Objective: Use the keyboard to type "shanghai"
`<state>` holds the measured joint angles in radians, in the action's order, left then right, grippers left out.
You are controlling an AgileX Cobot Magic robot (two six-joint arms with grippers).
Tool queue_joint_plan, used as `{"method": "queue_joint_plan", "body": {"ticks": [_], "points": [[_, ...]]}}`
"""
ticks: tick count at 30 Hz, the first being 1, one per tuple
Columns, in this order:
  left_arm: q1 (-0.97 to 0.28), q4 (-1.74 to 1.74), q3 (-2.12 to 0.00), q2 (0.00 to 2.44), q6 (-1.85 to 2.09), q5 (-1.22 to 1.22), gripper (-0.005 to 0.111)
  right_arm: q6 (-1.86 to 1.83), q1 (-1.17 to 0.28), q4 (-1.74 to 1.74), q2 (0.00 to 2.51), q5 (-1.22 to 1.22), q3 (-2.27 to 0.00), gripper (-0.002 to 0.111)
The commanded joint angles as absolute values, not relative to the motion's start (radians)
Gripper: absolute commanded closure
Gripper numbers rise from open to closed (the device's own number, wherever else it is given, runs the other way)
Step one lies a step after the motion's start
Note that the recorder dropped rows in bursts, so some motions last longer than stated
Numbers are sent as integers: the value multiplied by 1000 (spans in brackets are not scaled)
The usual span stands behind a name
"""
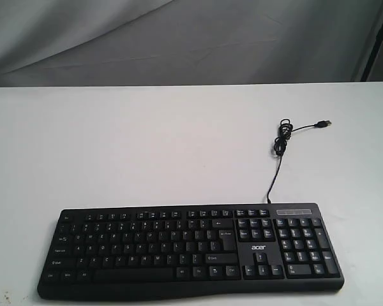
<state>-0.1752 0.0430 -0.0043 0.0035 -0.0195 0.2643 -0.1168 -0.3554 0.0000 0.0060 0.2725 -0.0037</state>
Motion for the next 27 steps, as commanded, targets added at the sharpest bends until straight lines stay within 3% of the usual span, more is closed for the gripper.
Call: {"method": "queue_joint_plan", "body": {"ticks": [1, 24, 27], "points": [[-179, 44, 0, 0, -22, 261, 107, -117, -348, 0, 0, 274, 0, 108], [-179, 44, 0, 0, -22, 261, 107, -117, -348, 0, 0, 286, -2, 108], [-179, 44, 0, 0, -22, 261, 107, -117, -348, 10, 0, 354, -102, 108]]}}
